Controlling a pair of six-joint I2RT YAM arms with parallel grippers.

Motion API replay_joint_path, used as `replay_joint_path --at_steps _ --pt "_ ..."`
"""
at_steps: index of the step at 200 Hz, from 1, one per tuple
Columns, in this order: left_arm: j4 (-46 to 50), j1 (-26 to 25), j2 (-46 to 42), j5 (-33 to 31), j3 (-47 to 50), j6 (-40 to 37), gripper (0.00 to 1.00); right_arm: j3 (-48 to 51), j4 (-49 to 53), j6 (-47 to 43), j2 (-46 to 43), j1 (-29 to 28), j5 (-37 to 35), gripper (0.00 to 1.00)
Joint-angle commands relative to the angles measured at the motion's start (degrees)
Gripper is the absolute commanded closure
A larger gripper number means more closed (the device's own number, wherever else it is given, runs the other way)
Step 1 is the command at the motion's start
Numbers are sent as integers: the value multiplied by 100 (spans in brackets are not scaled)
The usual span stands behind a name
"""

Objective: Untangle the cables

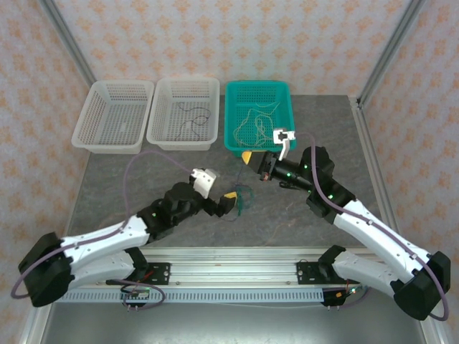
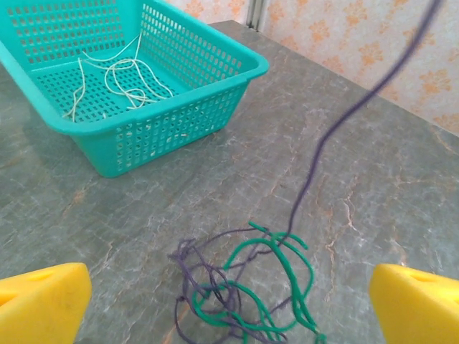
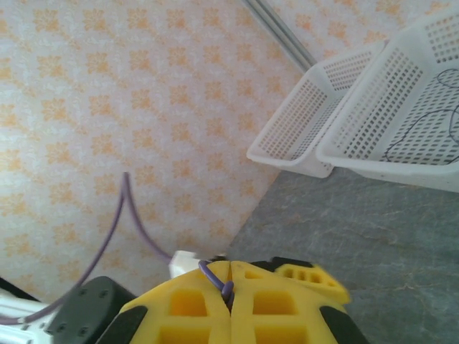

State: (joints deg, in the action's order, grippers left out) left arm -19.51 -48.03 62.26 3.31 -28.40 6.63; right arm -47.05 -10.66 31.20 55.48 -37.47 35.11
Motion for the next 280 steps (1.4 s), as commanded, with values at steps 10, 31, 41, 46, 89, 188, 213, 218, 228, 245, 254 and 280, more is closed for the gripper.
replay_joint_path --at_steps 10,31,41,46,89,188,213,218,228,245,254,280 --pt "-1413 -218 993 -404 -551 334 0 -235 -556 437 -29 -23 279 100" --pt "-1819 -242 1632 -577 -755 627 7 -230 -622 545 -106 -27 200 100" --pt "-1872 -242 1846 -600 -828 726 19 -223 -585 548 -179 -23 89 100" --pt "-1843 -242 1929 -642 -865 778 25 -233 -551 532 -210 -23 20 100" --pt "-929 -253 2121 -1656 -839 1342 62 -684 196 309 -539 -15 -1023 100" --pt "394 -221 2157 -3048 125 2864 53 -2969 1100 1193 -111 2159 -2144 100" --pt "302 -198 2185 -3029 288 2924 46 -3454 1027 1262 273 2192 -2071 100" --pt "248 -191 2177 -2970 306 2887 44 -3519 1016 1298 357 2192 -2010 100" --pt "71 -200 2132 -2773 348 2737 39 -3595 944 1430 520 2192 -1802 100" --pt "-304 -198 1885 -2256 411 2348 30 -3693 892 1657 861 2192 -1205 100" --pt "-440 -205 1625 -2016 431 2090 25 -3715 826 1821 1059 2192 -770 100" --pt "-160 -202 555 -1664 277 1620 13 -3617 698 2142 1553 2119 315 100"
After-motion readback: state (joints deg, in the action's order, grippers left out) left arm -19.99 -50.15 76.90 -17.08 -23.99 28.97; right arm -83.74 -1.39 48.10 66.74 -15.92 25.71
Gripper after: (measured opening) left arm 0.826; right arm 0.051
